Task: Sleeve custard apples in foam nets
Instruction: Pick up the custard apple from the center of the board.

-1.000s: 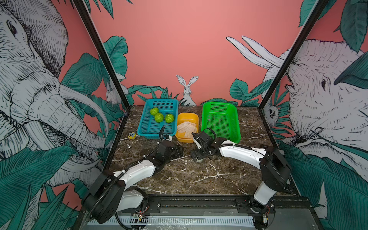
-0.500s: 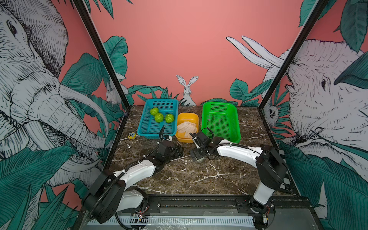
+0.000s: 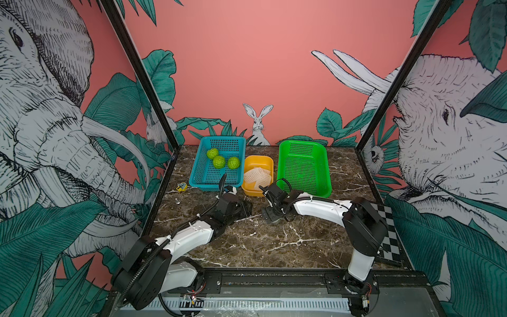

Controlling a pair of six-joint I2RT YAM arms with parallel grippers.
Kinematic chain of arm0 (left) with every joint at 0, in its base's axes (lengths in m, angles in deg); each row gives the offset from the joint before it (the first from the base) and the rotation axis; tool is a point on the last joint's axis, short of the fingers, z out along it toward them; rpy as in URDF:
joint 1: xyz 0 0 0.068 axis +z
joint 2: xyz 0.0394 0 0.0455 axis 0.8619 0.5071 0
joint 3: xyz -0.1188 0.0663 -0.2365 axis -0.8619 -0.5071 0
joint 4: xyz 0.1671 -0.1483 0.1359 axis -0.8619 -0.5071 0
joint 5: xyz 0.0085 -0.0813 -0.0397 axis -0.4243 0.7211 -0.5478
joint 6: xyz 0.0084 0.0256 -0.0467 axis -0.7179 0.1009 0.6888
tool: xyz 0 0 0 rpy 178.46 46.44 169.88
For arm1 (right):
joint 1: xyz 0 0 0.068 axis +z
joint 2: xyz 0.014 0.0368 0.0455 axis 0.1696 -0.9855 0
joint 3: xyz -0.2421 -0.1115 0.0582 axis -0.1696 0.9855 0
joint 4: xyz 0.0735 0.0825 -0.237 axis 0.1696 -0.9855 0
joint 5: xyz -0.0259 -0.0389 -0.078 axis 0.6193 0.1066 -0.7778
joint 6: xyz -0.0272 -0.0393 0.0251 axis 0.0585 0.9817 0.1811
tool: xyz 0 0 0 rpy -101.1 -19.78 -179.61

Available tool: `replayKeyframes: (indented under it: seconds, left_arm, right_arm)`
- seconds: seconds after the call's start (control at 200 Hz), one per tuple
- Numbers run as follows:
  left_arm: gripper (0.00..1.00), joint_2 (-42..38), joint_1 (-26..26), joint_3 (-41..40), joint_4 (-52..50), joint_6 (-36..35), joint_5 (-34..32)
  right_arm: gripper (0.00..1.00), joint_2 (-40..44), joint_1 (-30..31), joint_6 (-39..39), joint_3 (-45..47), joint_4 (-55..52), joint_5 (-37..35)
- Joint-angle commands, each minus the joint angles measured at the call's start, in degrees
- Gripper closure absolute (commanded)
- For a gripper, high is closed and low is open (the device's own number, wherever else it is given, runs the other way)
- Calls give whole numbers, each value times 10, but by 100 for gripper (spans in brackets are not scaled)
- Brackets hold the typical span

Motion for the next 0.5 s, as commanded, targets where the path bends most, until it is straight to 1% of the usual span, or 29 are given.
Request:
replayKeyframes:
  seconds: [0.0, 0.13, 0.2, 0.275, 0.315, 0.495]
  left_arm:
    - [30, -19, 4, 8, -11, -3, -11]
    - [29, -23, 4, 6, -11, -3, -13]
    - [30, -22, 5, 6, -11, -4, -14]
    - [29, -22, 5, 5, -10, -3, -16]
    - [29, -22, 6, 4, -7, -4, -18]
    - [28, -21, 18, 1, 5, -4, -20]
  right_arm:
    - [9, -1, -8, 3, -1, 8, -12]
    - [10, 0, -13, 3, 4, 10, -4]
    - [13, 6, -17, 1, 8, 18, 9]
    - [21, 22, -23, -2, 14, 29, 30]
    - [23, 35, -27, -3, 18, 36, 42]
    - [23, 112, -56, -15, 35, 61, 124]
